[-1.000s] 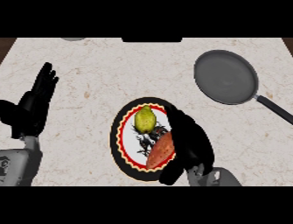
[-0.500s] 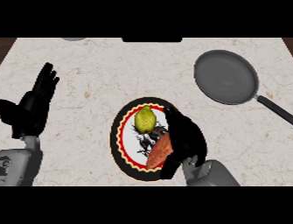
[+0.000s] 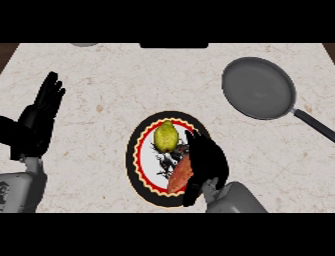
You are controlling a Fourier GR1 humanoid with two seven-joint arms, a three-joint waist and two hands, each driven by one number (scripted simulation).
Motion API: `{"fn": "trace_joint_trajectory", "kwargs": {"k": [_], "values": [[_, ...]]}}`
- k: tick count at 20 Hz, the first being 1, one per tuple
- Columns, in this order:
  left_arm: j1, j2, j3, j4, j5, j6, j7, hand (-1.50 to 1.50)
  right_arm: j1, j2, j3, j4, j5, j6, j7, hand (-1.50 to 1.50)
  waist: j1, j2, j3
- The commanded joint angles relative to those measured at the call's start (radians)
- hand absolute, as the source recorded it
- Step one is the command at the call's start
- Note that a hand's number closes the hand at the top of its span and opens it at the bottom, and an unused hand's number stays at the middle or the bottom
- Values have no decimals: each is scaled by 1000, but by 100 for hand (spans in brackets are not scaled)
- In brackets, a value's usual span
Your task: Pick the sweet potato from the plate and place it in the pan
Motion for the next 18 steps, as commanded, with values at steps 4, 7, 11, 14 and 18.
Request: {"fn": "trace_joint_trajectory", "kwargs": {"k": [4,7,11,14,18], "values": [[-46,8,33,59,-1,-30,-8,0,45,3,26,109,-2,-67,-61,-150,-2,1,0],[-21,-16,21,56,-9,-22,-40,0,-6,3,31,139,-59,-59,-163,150,0,1,0],[-55,-24,29,77,-26,-6,-37,0,0,-3,56,70,-5,17,-141,150,-5,0,0],[-54,7,50,32,0,-46,31,0,-56,2,16,173,4,-22,-187,150,0,0,0],[37,-28,21,-8,-34,-35,-34,0,-80,2,17,93,-2,-7,-136,150,1,-1,0]]}}
